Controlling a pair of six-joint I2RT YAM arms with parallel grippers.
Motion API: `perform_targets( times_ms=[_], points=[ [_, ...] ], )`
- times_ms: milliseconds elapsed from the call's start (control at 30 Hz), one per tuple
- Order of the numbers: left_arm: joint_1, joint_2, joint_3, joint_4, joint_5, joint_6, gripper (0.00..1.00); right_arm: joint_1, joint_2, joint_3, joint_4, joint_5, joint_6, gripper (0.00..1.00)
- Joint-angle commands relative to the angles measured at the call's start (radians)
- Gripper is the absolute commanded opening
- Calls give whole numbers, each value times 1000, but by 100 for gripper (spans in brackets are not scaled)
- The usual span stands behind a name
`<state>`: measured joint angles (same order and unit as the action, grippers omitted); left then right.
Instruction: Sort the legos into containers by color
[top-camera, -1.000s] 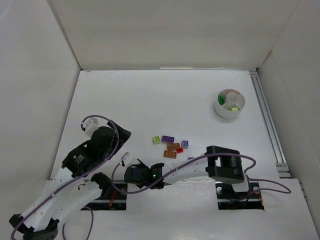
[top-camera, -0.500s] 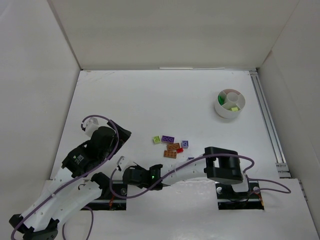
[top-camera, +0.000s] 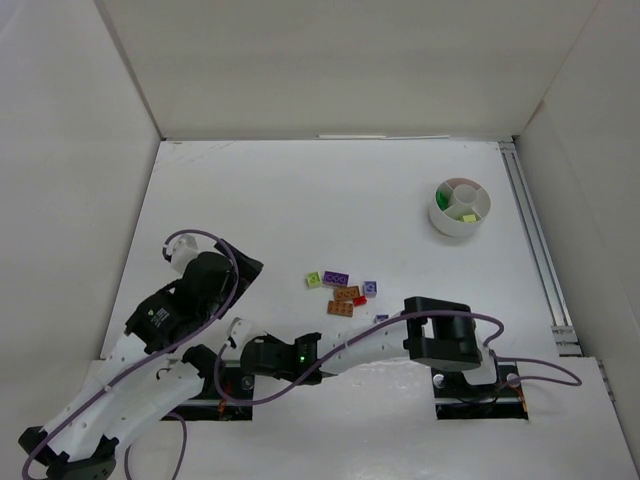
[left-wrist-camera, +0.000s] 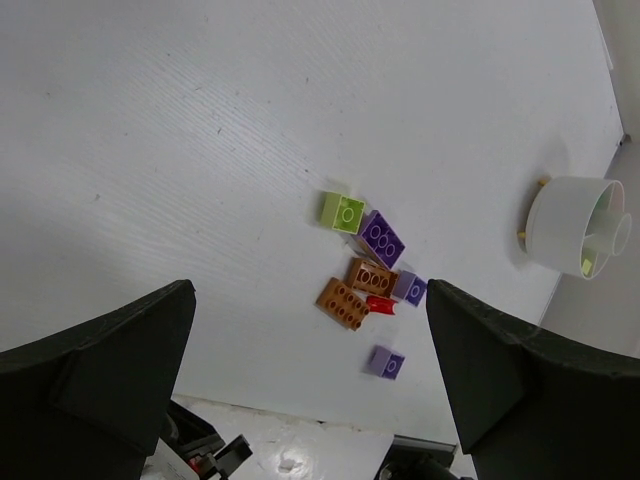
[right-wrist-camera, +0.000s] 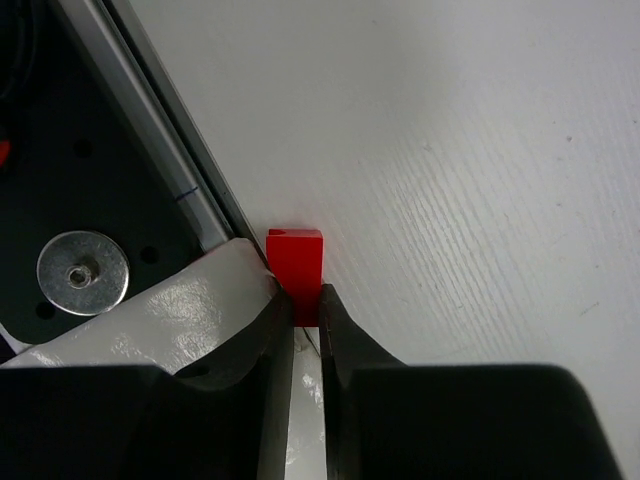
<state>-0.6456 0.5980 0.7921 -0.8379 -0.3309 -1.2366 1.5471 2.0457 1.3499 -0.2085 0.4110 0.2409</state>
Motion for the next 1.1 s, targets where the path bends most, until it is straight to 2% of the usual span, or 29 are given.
perform_targets(
  times_ms=[0,167,367,700,833,900,933,1067],
  points=[
    [1,16,-4,26,-23,-8,99,-25,44,-4,46,87,15,16],
    [1,37,6,26,-33,-17,99,-45,-16,-37,55,100,35,11],
    [1,46,36,26,-54,-6,99,-116,-143,-147,78,91,69,10],
    [1,147,76,118,-63,52,99,-337,-468,-412,98,62,78,7],
    [26,207,98,171,-73,91,99,-530,-619,-497,98,-33,34,7],
    [41,252,125,212,-63,132,99,-680,-700,-509,83,-78,-24,7],
    [67,267,142,244,-47,169,99,-784,-723,-494,63,-115,-46,7],
    [164,333,160,347,57,258,99,-985,-766,-419,-35,-127,-129,7]
  ],
)
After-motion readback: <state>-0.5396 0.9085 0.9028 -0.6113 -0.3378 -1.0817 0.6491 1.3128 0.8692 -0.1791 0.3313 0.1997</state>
